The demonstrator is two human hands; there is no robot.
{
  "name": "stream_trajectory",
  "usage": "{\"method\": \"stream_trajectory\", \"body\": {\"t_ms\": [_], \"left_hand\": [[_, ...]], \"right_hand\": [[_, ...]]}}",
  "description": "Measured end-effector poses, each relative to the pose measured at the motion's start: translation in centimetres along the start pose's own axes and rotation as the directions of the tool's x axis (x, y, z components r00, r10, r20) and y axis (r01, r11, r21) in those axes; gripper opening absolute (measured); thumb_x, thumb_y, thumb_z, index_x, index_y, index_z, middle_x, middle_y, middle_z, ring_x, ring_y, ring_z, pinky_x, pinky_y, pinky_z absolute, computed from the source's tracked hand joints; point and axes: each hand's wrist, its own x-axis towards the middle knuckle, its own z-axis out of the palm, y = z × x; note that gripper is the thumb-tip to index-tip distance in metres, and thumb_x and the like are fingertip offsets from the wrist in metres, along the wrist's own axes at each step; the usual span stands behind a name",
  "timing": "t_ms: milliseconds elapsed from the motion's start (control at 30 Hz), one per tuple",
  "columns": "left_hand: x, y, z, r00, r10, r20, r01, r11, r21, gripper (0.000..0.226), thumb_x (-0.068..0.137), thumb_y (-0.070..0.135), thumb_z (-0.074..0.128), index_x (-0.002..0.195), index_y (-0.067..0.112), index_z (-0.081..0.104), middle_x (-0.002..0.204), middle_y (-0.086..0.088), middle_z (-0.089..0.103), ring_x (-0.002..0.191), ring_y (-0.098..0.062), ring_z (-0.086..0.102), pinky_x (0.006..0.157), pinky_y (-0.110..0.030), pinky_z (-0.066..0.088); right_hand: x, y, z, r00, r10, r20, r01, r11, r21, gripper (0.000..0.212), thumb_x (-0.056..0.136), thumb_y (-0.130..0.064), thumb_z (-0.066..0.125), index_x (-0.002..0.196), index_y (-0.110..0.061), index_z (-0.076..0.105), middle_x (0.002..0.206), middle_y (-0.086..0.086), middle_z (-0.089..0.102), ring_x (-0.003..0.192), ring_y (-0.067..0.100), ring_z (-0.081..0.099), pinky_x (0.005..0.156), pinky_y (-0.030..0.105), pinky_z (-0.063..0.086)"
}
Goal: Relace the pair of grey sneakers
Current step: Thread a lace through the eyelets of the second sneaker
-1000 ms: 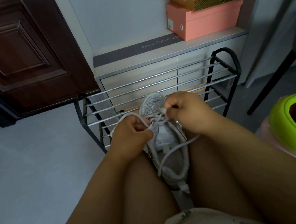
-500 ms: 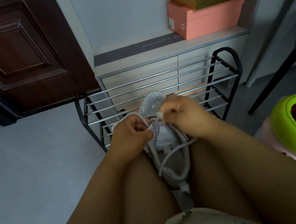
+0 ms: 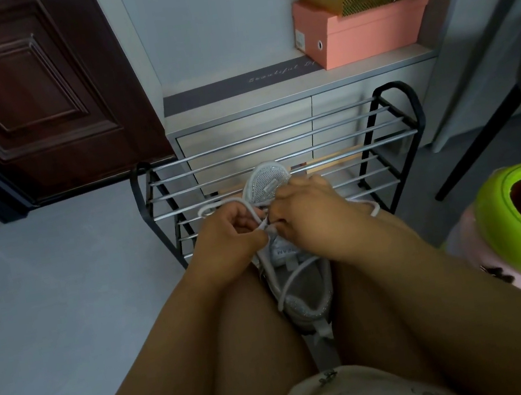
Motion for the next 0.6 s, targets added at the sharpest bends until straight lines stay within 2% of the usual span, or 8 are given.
{"method": "stream_trajectory", "body": {"t_ms": [100, 167, 233, 267, 300, 400, 500, 600], "left_hand": [[0.1, -0.2, -0.1, 1.0, -0.027, -0.01, 0.027, 1.0, 0.0, 0.018, 0.076, 0.002, 0.071, 0.09, 0.013, 0.066, 0.083, 0.0, 0.068, 0.073, -0.006, 0.063, 0.066, -0.019, 0.052], [0.2, -0.3, -0.2, 0.999, -0.046, -0.021, 0.046, 0.999, -0.009, 0.022, 0.076, 0.001, 0.071, 0.088, 0.019, 0.066, 0.086, 0.0, 0.069, 0.076, -0.007, 0.064, 0.067, -0.018, 0.053], [0.3, -0.5, -0.2, 0.998, -0.057, -0.032, 0.057, 0.998, -0.019, 0.026, 0.075, 0.0, 0.07, 0.086, 0.023, 0.066, 0.089, -0.002, 0.069, 0.079, -0.009, 0.065, 0.072, -0.022, 0.054], [0.3, -0.5, -0.1, 0.998, -0.059, -0.036, 0.058, 0.998, -0.022, 0.027, 0.075, -0.001, 0.07, 0.085, 0.023, 0.066, 0.088, -0.001, 0.069, 0.079, -0.008, 0.065, 0.073, -0.023, 0.054], [0.2, -0.5, -0.1, 0.998, -0.058, -0.038, 0.057, 0.998, -0.022, 0.027, 0.074, -0.001, 0.07, 0.084, 0.024, 0.066, 0.086, 0.001, 0.068, 0.077, -0.006, 0.064, 0.072, -0.022, 0.054], [0.2, -0.5, 0.0, 0.998, -0.049, -0.037, 0.048, 0.999, -0.025, 0.025, 0.075, -0.002, 0.069, 0.086, 0.02, 0.066, 0.086, -0.001, 0.067, 0.077, -0.009, 0.063, 0.071, -0.024, 0.054], [0.2, -0.4, 0.0, 0.999, -0.039, -0.023, 0.039, 0.999, -0.013, 0.02, 0.077, 0.001, 0.07, 0.095, 0.01, 0.066, 0.09, -0.008, 0.069, 0.084, -0.019, 0.066, 0.078, -0.032, 0.055], [0.2, -0.3, -0.1, 0.999, -0.042, -0.021, 0.042, 0.999, -0.002, 0.021, 0.078, 0.001, 0.069, 0.098, 0.007, 0.065, 0.094, -0.013, 0.068, 0.089, -0.024, 0.066, 0.08, -0.034, 0.055]], "right_hand": [[-0.2, 0.8, -0.9, 0.996, 0.01, -0.084, 0.017, 0.947, 0.32, 0.021, 0.093, -0.02, 0.051, 0.084, -0.006, 0.063, 0.084, 0.007, 0.051, 0.091, 0.022, 0.048, 0.082, 0.033, 0.035], [-0.6, 1.6, -1.9, 0.98, 0.154, -0.128, -0.037, 0.766, 0.641, 0.024, 0.092, -0.01, 0.053, 0.07, -0.003, 0.061, 0.076, 0.013, 0.053, 0.075, 0.021, 0.05, 0.072, 0.031, 0.038], [-0.8, 2.4, -2.5, 0.941, 0.306, -0.146, -0.063, 0.58, 0.812, 0.028, 0.092, -0.008, 0.053, 0.064, -0.007, 0.058, 0.074, 0.014, 0.053, 0.07, 0.019, 0.049, 0.067, 0.029, 0.037], [-0.8, 2.6, -2.4, 0.923, 0.347, -0.165, -0.077, 0.588, 0.805, 0.028, 0.091, -0.009, 0.053, 0.063, -0.004, 0.057, 0.073, 0.015, 0.053, 0.071, 0.021, 0.05, 0.067, 0.03, 0.037], [-0.7, 2.9, -2.3, 0.915, 0.356, -0.189, -0.107, 0.666, 0.738, 0.028, 0.088, -0.013, 0.052, 0.064, -0.001, 0.056, 0.073, 0.016, 0.054, 0.072, 0.023, 0.051, 0.068, 0.033, 0.037], [-0.7, 2.5, -1.5, 0.955, 0.237, -0.181, -0.149, 0.904, 0.4, 0.02, 0.083, -0.03, 0.051, 0.071, -0.015, 0.058, 0.078, 0.003, 0.057, 0.085, 0.022, 0.052, 0.076, 0.034, 0.04], [-0.5, 0.7, -0.4, 0.994, 0.092, -0.066, -0.082, 0.986, 0.143, 0.02, 0.082, -0.043, 0.057, 0.089, -0.026, 0.061, 0.093, -0.003, 0.054, 0.101, 0.018, 0.045, 0.088, 0.033, 0.031], [0.0, -0.2, -0.2, 1.0, -0.004, 0.022, 0.005, 0.999, -0.04, 0.02, 0.089, -0.033, 0.055, 0.103, -0.023, 0.063, 0.109, -0.001, 0.054, 0.114, 0.019, 0.041, 0.094, 0.034, 0.028]]}}
